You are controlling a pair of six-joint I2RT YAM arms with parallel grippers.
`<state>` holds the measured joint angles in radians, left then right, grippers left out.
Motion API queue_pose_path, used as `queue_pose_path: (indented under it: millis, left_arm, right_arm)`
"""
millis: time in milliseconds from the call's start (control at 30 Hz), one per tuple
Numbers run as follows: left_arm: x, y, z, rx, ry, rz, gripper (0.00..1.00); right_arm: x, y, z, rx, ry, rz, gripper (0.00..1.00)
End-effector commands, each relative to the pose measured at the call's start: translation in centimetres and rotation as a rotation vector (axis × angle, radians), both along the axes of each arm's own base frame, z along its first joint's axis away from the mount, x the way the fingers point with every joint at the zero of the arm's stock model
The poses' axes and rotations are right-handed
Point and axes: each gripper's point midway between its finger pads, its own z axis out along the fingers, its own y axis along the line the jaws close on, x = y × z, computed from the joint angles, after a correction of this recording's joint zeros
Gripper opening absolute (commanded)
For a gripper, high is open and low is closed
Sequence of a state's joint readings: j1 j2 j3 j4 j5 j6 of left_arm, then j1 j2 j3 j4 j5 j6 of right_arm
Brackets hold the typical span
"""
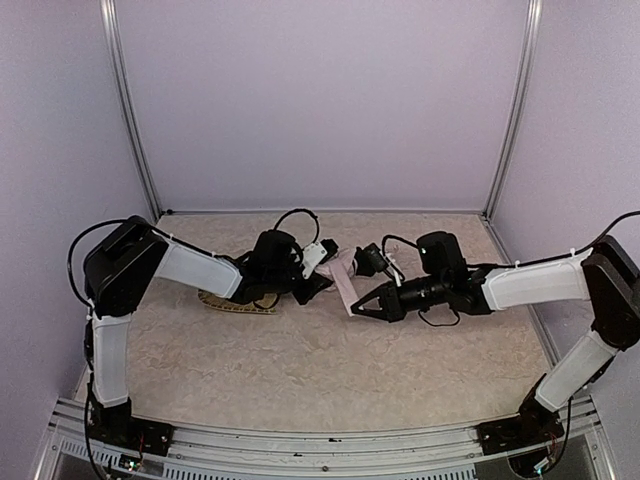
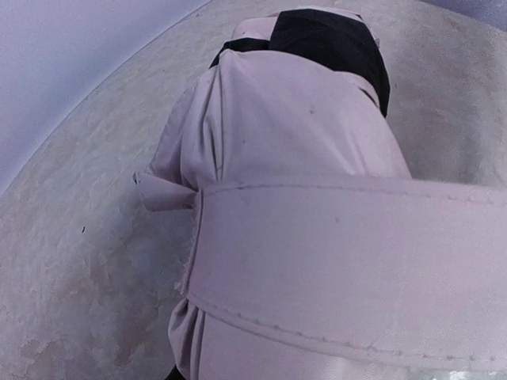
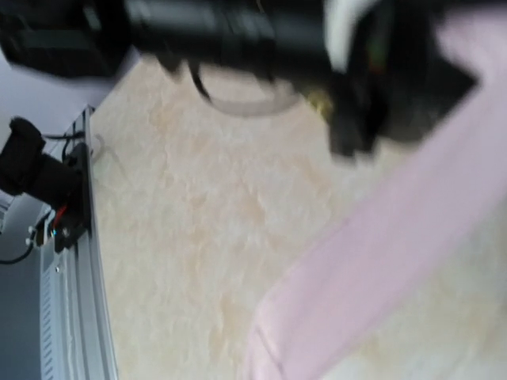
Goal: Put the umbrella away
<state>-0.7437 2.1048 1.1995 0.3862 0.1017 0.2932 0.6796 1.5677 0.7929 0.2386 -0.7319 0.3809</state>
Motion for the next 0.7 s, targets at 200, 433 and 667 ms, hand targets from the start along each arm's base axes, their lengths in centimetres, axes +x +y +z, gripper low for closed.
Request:
queue_pose_path:
  millis: [200, 433, 667]
  left_arm:
    - [5.0, 2.5, 22.1, -0.393, -0.102, -0.016, 0.00]
    - [-6.5, 0.3, 32.2, -0.588, -0.161, -0.427, 0.00]
    - [-18.9, -2.2, 32.9, -0.525, -0.184, -0.879, 0.00]
  right_arm:
    - [-3.5, -2.8, -4.6, -0.113, 0.052, -0.007, 0.00]
    - [1.3, -4.5, -4.8, -0.057, -0.077, -0.116, 0.00]
    - [7.9, -4.6, 3.3, 0.098, -0.440, -0.155, 0.00]
